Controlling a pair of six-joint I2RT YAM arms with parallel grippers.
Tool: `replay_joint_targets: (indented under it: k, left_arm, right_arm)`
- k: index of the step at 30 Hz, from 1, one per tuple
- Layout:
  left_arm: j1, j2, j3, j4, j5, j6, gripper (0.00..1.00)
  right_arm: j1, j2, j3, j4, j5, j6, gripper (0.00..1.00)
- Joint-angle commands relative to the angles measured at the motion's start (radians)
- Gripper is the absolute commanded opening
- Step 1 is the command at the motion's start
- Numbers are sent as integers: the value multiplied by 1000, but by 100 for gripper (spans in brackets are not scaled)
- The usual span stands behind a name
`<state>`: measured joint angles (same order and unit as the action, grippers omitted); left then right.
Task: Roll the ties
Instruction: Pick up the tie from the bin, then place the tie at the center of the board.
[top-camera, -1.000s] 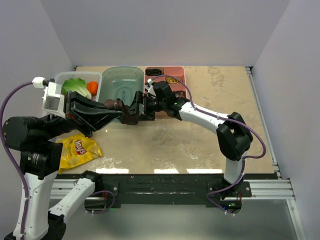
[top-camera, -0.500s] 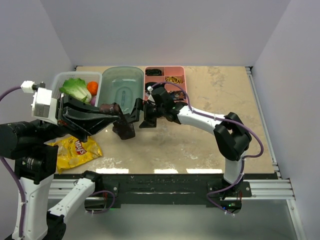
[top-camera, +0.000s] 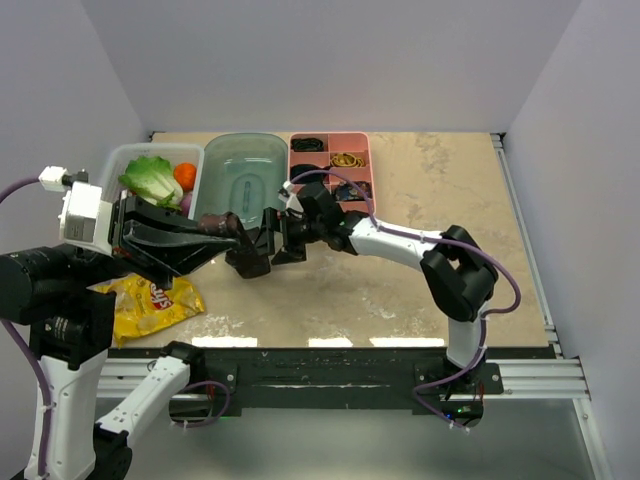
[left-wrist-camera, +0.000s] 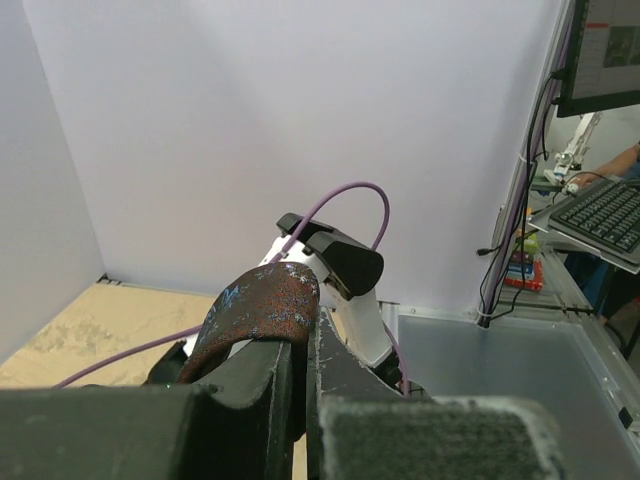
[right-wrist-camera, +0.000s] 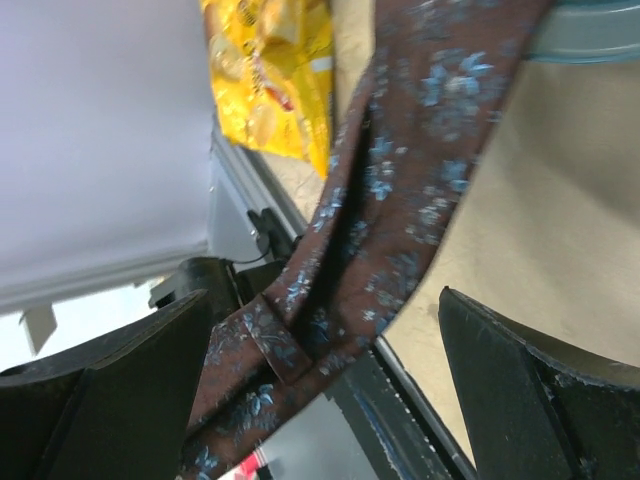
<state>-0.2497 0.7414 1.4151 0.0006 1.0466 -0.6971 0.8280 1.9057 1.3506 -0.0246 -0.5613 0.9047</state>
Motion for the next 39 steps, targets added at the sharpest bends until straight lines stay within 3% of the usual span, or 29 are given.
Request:
replay_joint_targets:
  k: [1,5,11,14,15,17,18,22,25,33,39]
  left_arm:
    - [3,-14,-2,73,27,-59,0]
    - [3,-17,-8,128,35,-94,0]
    - [3,-20,-42,266,46,-191,0]
    - [3,-17,-57,315,49,-229,0]
    - [3,-17,-58,317,49,-231,0]
    - [3,-13,-58,320,47,-231,0]
    - [3,-11,-58,322,47,-231,0]
    - [3,1,-64,331,44,-228,0]
    - [3,18,-68,331,41,-217,0]
    - [3,98,-73,346,6,-179,0]
    - [-11,228,-97,567,4,-288,0]
  right_arm:
    - [37,59,57,106,-87,22,99]
    - [62,101,98,66,-89,-9,99]
    - [65,139,48,285,-158,115,98]
    - [71,170,62,391,-202,164,82]
    - [71,177,59,488,-230,186,70]
    - [72,193,41,595,-252,270,57]
    - [72,196,38,670,-258,289,43]
    - [71,205,64,677,-276,280,10]
    - [56,193,70,657,-256,241,0]
    - [-116,-37,42,333,-57,-55,0]
    - [-322,-282,-73,246,55,-124,0]
